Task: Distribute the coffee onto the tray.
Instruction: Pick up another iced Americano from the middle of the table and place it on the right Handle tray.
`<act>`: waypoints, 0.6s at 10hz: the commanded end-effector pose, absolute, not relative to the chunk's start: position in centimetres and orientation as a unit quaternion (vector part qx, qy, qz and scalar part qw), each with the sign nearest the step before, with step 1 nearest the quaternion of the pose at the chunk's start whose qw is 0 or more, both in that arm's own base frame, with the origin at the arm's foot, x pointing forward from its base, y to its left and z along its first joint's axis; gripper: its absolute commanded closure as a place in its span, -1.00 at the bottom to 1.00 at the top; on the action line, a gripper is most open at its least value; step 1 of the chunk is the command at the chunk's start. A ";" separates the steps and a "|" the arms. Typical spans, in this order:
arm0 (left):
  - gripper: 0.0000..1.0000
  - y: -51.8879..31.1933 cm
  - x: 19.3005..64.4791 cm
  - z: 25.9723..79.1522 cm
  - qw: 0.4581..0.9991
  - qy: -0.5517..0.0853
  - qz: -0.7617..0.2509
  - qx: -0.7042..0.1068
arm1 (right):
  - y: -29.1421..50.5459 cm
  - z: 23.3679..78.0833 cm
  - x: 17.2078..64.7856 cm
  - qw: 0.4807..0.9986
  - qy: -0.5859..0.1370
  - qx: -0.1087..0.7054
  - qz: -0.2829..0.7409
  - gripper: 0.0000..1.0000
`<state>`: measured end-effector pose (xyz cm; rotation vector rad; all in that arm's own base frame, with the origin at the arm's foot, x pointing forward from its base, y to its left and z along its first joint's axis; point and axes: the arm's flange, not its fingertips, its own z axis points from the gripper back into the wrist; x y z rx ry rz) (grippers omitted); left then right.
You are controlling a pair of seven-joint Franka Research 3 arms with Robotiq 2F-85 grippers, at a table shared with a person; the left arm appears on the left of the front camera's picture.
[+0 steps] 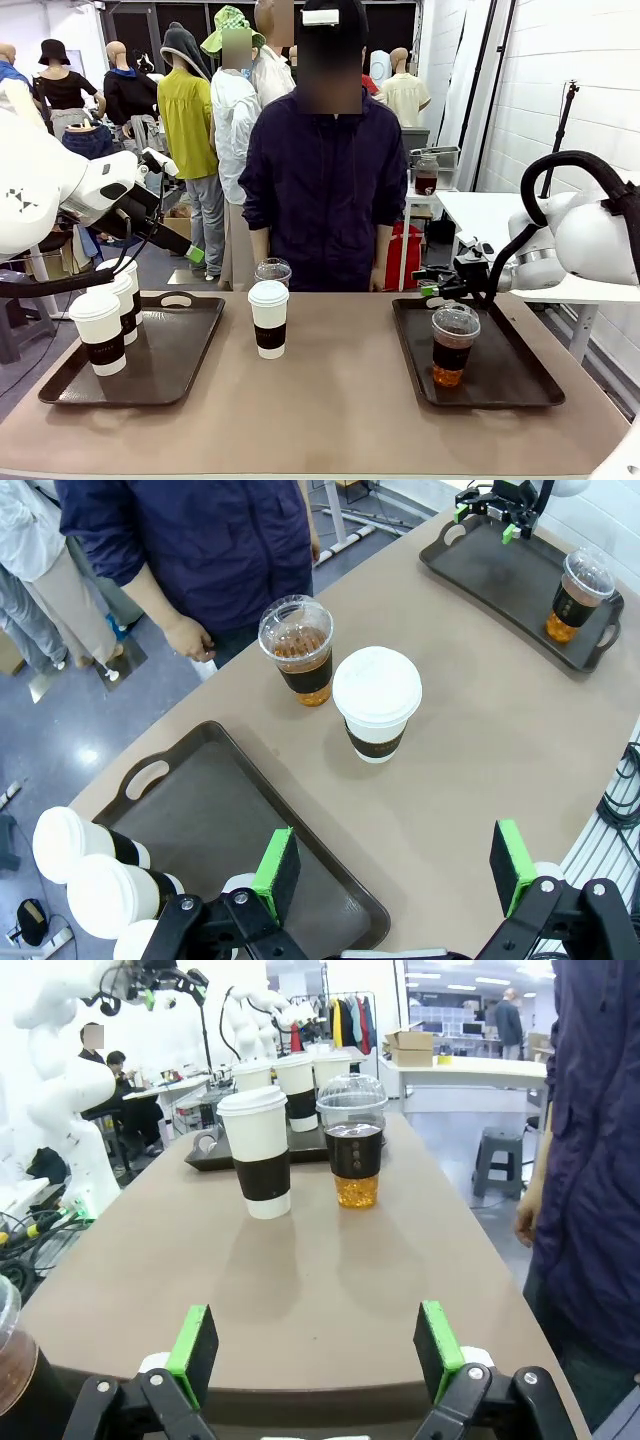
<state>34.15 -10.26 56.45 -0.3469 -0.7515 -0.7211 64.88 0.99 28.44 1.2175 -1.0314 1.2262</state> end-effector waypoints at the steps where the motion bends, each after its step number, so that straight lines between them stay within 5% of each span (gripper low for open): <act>1: -1.00 -10.1 34.2 56.4 0.852 -0.357 -0.343 -0.169 | 1.1 28.6 65.4 0.545 -0.423 0.515 0.508 -1.00; 6: -1.00 -10.1 34.2 56.4 0.852 -0.357 -0.343 -0.169 | 1.0 28.4 64.9 0.536 -0.432 0.512 0.514 -1.00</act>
